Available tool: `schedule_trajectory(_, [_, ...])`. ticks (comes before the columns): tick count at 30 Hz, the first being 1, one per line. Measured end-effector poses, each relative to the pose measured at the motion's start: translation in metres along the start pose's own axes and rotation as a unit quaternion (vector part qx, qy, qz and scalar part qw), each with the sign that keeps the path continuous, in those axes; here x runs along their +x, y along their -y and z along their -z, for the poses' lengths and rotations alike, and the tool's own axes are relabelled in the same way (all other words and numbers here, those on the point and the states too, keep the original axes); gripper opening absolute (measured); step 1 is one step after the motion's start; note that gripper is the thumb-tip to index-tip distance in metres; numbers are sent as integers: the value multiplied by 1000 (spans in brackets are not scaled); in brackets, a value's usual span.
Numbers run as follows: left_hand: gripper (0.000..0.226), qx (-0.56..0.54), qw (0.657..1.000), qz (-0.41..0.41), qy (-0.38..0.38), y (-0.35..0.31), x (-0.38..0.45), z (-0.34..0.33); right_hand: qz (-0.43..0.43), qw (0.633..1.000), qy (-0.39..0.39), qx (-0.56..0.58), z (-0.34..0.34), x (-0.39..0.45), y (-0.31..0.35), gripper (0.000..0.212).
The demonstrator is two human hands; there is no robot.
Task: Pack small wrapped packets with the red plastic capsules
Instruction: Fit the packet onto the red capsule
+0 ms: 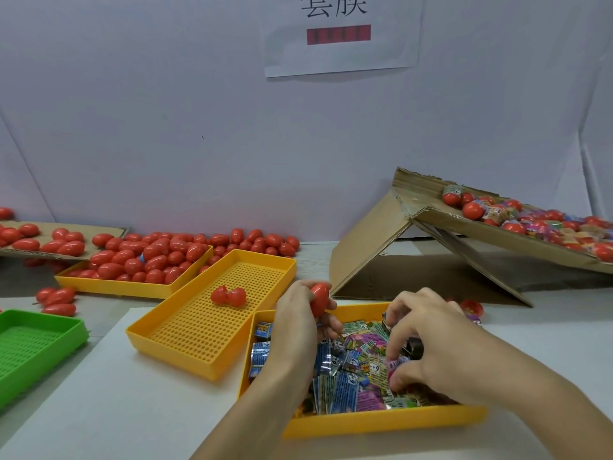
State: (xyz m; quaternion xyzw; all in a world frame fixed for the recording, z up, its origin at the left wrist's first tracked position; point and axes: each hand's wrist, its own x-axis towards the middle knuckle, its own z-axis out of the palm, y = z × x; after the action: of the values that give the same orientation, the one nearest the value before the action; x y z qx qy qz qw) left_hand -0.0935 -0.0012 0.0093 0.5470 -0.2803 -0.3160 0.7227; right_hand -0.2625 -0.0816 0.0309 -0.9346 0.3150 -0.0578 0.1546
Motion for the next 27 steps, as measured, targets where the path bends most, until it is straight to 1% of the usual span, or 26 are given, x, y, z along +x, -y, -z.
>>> schedule_trajectory(3, [32,13,1000,-5,4,1,0,0,15,998,-24,60,0,1,-2,20])
schedule_trajectory(8, [32,38,999,-10,17,1,-1,1,21,987,-73,144,-3,5,1,28])
schedule_trajectory(10, [31,38,998,-3,50,0,-3,0,10,978,-84,192,-4,6,3,42])
schedule_trajectory(13, [23,15,991,7,132,-2,-9,-1,4,957,-104,270,-6,8,4,61])
schedule_trajectory(15, [17,70,984,-10,165,-4,-13,-2,7,943,-118,312,-6,9,3,64])
schedule_trajectory(16, [17,117,979,-21,165,-5,-14,-2,9,936,-124,330,-6,9,3,64])
schedule_trajectory(18, [15,187,971,-49,139,-5,-15,-2,9,929,-130,347,-5,9,2,61])
schedule_trajectory(20, [12,203,970,-57,120,-4,-16,-2,9,925,-141,352,-5,9,2,58])
schedule_trajectory(23, [12,208,969,-53,121,-3,-16,-2,4,915,-164,369,-5,10,1,55])
schedule_trajectory(27, [9,217,966,-70,120,-3,-15,-3,-4,911,-169,375,-5,10,1,56])
